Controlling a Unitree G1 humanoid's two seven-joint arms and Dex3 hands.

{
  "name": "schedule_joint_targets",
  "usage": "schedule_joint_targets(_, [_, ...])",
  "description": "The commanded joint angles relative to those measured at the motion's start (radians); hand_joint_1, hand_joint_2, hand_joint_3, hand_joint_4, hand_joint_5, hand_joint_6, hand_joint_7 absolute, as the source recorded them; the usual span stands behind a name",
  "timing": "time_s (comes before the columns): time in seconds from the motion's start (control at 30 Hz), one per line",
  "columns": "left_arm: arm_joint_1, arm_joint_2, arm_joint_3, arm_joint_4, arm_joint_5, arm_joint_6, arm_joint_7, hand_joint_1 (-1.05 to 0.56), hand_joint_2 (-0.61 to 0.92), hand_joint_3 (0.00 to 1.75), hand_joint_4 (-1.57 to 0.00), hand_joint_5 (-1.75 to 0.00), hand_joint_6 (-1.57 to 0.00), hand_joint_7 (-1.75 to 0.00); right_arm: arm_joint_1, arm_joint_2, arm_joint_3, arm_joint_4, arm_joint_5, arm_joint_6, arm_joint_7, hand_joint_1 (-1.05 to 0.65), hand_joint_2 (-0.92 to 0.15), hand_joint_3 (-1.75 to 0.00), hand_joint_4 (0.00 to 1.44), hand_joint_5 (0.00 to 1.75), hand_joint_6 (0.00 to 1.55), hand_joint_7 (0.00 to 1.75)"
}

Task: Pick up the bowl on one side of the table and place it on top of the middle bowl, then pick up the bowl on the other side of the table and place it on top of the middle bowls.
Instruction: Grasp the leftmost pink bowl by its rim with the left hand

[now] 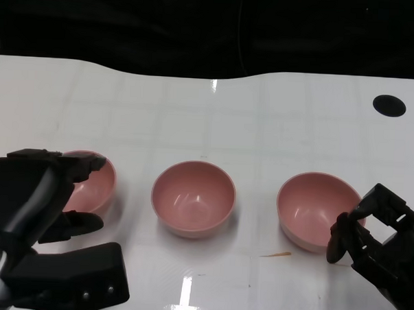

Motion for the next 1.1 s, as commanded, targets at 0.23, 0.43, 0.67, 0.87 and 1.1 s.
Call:
schedule_joint_targets(0.23, [-0.099, 0.044, -0.056, 0.204, 0.001, -0.003, 0.015, -0.92, 0.92, 0.20, -0.62, -0.03, -0.67, 0.00, 0.003, -0.003, 0.000, -0.011, 0.001, -0.001, -0.016, -0.09, -0.72, -0.75, 0.81, 1.71, 0.78, 1.42])
schedule_joint_targets(0.43, [-0.173, 0.058, -0.093, 0.353, -0.021, -0.034, 0.033, -0.93, 0.92, 0.22, -0.64, -0.03, -0.68, 0.00, 0.000, 0.002, 0.002, -0.003, 0.003, -0.006, -0.015, -0.08, -0.73, -0.74, 0.81, 1.70, 0.78, 1.41])
schedule_joint_targets(0.67, [-0.260, 0.064, -0.129, 0.523, -0.061, -0.055, 0.030, -0.90, 0.92, 0.23, -0.62, -0.02, -0.68, 0.00, 0.003, 0.006, 0.008, -0.005, -0.007, -0.013, -0.022, -0.08, -0.74, -0.73, 0.82, 1.69, 0.79, 1.40])
schedule_joint_targets(0.87, [-0.327, 0.055, -0.163, 0.674, -0.086, -0.078, 0.060, -0.84, 0.92, 0.24, -0.64, -0.02, -0.71, -0.01, 0.007, 0.010, 0.012, -0.012, -0.006, -0.008, -0.030, -0.09, -0.74, -0.73, 0.81, 1.70, 0.79, 1.41])
schedule_joint_targets(1.1, [-0.411, 0.033, -0.203, 0.874, -0.120, -0.160, 0.151, -0.66, 0.92, 0.21, -0.72, -0.03, -0.77, -0.03, 0.006, 0.013, 0.013, -0.005, -0.014, -0.021, -0.030, -0.10, -0.73, -0.72, 0.82, 1.69, 0.79, 1.39])
